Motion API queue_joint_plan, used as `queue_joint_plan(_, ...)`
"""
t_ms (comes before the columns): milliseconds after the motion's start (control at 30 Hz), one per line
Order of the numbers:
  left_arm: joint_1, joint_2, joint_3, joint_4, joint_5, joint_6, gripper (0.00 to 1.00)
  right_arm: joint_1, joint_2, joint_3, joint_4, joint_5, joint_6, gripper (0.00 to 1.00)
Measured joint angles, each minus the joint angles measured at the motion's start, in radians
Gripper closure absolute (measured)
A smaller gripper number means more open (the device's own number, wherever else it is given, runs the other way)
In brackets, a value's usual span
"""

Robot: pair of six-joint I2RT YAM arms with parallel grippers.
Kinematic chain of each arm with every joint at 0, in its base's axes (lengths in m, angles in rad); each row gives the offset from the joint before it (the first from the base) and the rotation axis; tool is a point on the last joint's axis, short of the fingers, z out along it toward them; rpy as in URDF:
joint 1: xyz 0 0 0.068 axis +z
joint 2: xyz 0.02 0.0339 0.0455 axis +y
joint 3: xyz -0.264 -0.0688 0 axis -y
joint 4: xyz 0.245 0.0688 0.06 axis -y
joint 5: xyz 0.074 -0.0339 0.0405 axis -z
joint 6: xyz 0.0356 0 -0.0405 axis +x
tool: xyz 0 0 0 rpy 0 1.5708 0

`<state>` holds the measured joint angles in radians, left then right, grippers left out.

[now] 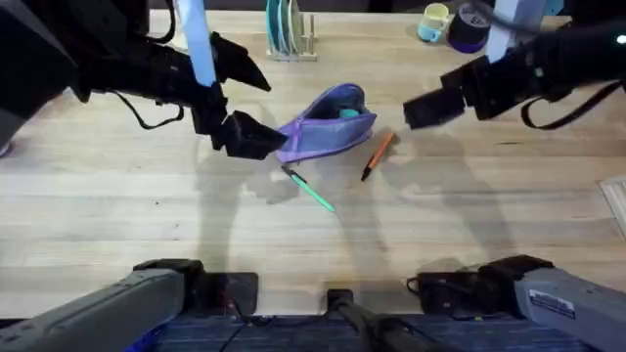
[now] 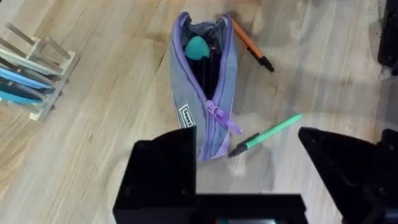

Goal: Unzip the bag, pick up the pens from the table one at a time and place them inside, then zip the bag closed.

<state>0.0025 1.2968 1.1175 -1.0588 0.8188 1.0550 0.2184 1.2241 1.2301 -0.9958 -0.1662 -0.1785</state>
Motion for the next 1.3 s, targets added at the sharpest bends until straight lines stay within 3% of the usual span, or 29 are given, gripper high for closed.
queue_joint_plan(233,0.000,0.000,0.000,0.000,0.000,0.000,0.008,-0.001,0.038,-0.001,0.026,0.058,0.284,0.005)
queue_joint_plan(533,0.000,0.000,0.000,0.000,0.000,0.000,0.007,-0.001,0.041,-0.002,-0.007,0.066,0.489,0.005)
queue_joint_plan(1033,0.000,0.000,0.000,0.000,0.000,0.000,0.008,-0.001,0.044,-0.002,0.018,0.069,0.553,0.005)
queue_joint_plan(1300,0.000,0.000,0.000,0.000,0.000,0.000,0.008,0.006,0.143,-0.002,0.020,0.070,0.554,0.005)
